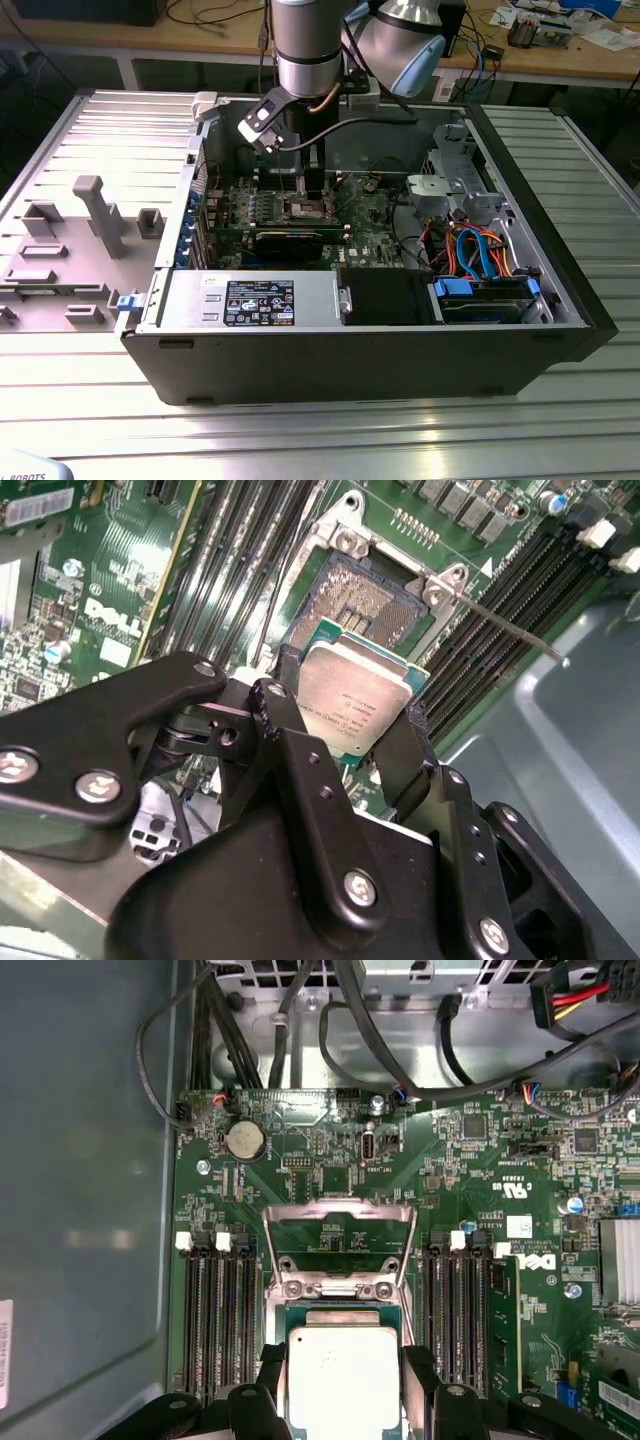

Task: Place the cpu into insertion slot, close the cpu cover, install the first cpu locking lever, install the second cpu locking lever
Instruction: 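Place the cpu into insertion slot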

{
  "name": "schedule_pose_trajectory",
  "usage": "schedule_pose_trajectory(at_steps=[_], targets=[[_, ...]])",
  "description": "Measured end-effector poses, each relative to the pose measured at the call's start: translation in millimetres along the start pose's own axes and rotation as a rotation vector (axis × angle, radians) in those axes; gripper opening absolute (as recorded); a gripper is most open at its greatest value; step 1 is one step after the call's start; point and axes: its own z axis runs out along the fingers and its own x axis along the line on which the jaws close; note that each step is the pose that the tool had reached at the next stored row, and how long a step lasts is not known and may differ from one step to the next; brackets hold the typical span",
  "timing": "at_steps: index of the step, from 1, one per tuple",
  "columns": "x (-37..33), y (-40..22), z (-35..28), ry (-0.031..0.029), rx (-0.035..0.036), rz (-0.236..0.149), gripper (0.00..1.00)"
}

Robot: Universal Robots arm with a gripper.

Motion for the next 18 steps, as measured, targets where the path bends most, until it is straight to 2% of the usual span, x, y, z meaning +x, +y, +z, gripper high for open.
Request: schedule_pose_trajectory(at_steps=[2, 4, 5, 12, 18], targets=[[-0.1, -1.8, 2.0, 0.0000, -0.0048, 0.000, 0.54], [-0.1, -3.3, 4.7, 0.0000, -0.0140, 0.000, 0.54], [-0.2, -4.0, 5.8, -0.0001, -0.0155, -0.001, 0.54], [-0.2, -8.6, 19.7, -0.0001, -0.0164, 0.000, 0.54], [-0.3, -8.8, 21.5, 0.0000, -0.0164, 0.000, 0.54]])
